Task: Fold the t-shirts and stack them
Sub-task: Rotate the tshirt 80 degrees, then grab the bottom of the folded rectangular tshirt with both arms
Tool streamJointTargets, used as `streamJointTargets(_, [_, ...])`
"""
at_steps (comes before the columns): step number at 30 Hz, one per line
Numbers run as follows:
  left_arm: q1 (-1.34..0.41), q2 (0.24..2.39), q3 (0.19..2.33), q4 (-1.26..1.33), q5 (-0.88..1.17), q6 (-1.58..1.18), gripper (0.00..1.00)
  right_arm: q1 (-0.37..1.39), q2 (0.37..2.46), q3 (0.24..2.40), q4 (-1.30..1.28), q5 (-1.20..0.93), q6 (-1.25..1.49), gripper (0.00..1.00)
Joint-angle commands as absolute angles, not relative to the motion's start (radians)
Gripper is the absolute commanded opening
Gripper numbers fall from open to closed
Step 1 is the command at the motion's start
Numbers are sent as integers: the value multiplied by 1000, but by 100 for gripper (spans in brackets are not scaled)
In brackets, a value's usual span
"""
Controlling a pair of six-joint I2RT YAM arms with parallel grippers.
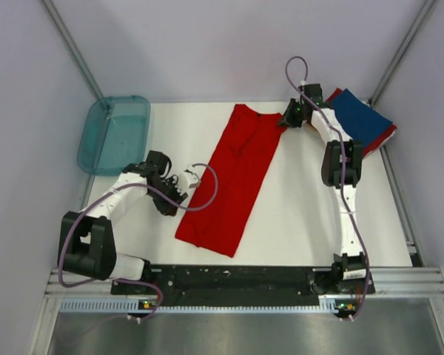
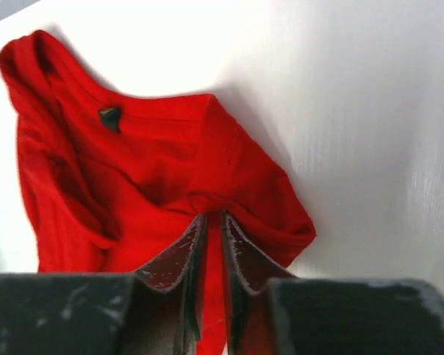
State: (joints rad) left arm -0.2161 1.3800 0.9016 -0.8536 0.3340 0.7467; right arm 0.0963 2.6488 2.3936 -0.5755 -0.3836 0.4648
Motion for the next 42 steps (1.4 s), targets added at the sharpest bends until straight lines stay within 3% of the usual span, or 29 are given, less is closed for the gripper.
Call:
streamJointTargets(1, [-268,1390,910,-887,414,753,32,106,2574,2393,-396,-512,488,18])
streamJointTargets(10, [-417,1332,839,-871,453,919,44,162,2163,2104,-371,-564,198,44])
streamJointTargets(12, [-416,1315,810,-867,465,966,45,199,2027,1928,-327,-610,128,49])
streamJointTargets(18, [-411,1259,712,-871,468,1138,53,434,1484,1078,47,-687,-245,53])
streamJointTargets(22, [-411,1246,640,-874,445,1233,59,613,1254,738,178,-781,-435,59])
streamJointTargets(26, [-413,1230,582,-789,379,1246,61,872,1215,634,48,-683,-593,60])
streamJointTargets(31, [-419,1235,546,-700,353,1232,61,1081,1337,634,-31,-494,-693,59])
streamJointTargets(35, [-420,1233,511,-701,310,1232,51,1143,1403,638,-8,-374,-710,58])
streamJointTargets(42, [-429,1230,517,-761,320,1186,11,1219,1532,666,94,-350,-680,56])
